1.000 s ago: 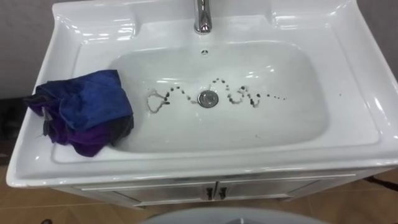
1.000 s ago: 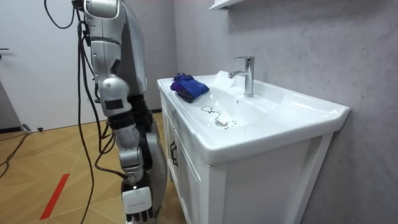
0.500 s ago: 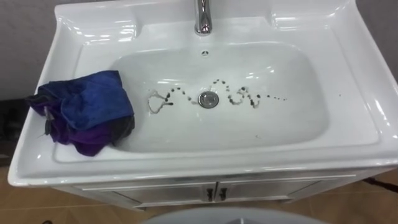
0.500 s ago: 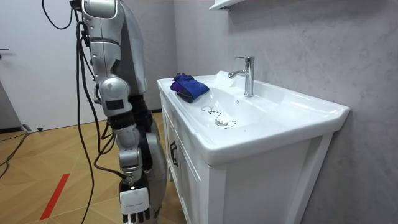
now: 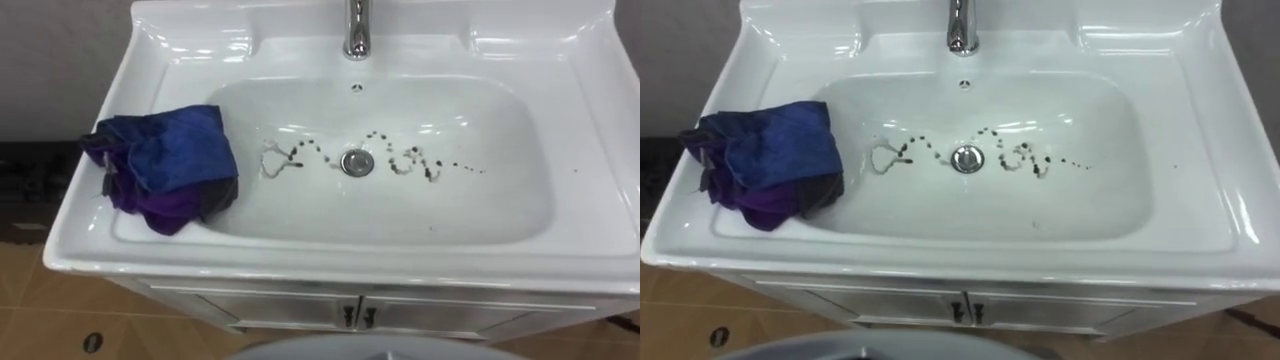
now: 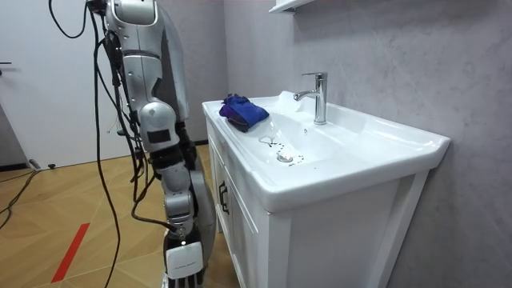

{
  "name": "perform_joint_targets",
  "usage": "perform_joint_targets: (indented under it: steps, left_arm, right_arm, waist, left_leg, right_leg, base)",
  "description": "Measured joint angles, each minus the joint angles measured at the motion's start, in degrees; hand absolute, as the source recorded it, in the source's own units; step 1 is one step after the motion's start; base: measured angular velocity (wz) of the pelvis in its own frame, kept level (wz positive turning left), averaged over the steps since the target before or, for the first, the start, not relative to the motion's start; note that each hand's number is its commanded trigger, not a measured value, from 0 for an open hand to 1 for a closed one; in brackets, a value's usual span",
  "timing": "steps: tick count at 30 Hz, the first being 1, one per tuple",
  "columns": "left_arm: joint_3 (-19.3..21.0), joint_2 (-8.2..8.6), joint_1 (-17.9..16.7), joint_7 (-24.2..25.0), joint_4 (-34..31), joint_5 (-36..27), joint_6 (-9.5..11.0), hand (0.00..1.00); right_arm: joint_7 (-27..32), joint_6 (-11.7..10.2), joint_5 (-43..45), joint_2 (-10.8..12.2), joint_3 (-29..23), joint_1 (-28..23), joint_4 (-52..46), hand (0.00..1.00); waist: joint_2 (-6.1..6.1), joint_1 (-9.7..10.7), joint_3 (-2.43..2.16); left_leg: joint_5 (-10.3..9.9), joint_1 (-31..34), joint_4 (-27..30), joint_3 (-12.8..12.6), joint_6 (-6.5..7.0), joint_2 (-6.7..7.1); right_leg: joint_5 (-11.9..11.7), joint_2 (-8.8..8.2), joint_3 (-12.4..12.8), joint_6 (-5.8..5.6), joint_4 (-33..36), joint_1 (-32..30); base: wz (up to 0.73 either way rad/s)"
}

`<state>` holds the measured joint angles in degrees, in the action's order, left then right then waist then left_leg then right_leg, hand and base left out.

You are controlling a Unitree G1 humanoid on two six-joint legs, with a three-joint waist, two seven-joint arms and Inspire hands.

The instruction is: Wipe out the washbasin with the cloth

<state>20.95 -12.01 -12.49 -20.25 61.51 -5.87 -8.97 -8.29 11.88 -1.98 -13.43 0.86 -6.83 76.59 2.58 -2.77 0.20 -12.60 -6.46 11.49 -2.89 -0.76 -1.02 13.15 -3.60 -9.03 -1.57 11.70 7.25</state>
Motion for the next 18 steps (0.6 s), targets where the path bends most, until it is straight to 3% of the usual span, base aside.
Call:
perform_joint_targets:
  steps: [2, 4, 7, 13, 18]
  left_arm:
    - [2.0, -0.20, -0.5, -2.0, -4.7, -1.1, 0.5, 0.00]
    - [3.9, -0.37, -0.4, -5.7, -10.2, -0.8, 2.2, 0.00]
    - [3.9, -0.56, -0.3, -10.4, -15.4, -0.9, 4.2, 0.00]
    - [4.2, -0.69, -0.3, -18.0, -28.8, -2.5, 7.7, 0.00]
    - [4.2, -1.94, 0.3, -20.8, -35.5, -1.9, 9.3, 0.00]
  right_arm:
    - [0.1, -0.1, 0.2, -0.1, -0.1, -0.1, 0.0, 0.00]
    - [0.2, -0.4, 0.7, -0.2, 0.0, -0.1, -0.1, 0.00]
    - [0.3, -0.7, 1.2, -0.8, 0.0, -0.2, -0.4, 0.00]
    - [1.1, -2.9, 0.9, -0.9, 0.1, -1.5, -0.5, 0.00]
    - [1.1, -3.9, 0.9, -1.0, -0.1, -2.1, -0.6, 0.00]
  waist:
    - [0.29, -0.5, -0.07]
    - [0.55, -0.8, -0.19]
    - [1.36, -1.5, -0.33]
    - [1.61, -3.2, -0.47]
    - [1.93, -2.9, -0.47]
  left_leg:
    - [0.0, 0.1, 0.0, 0.6, 0.00, 0.01]
    - [0.0, 0.5, 0.1, 1.0, -0.01, 0.11]
    - [0.0, 0.9, 0.2, 1.4, 0.02, 0.37]
    - [0.0, 0.7, 0.2, 1.6, 0.03, 0.46]
    - [0.0, 0.7, 0.2, 1.9, 0.02, 0.47]
  right_leg:
    - [0.0, -0.02, -0.5, 0.00, 0.0, 0.1]
    - [0.0, -0.08, -1.0, 0.00, 0.0, 0.0]
    - [0.0, -0.29, -1.3, -0.06, 0.1, -0.1]
    - [0.0, -0.36, -1.2, -0.09, 0.0, 0.0]
    - [0.0, -0.35, -1.3, -0.09, 0.0, 0.1]
  base:
    - [0.09]
    - [0.13]
    - [0.06]
    - [0.00]
    - [0.00]
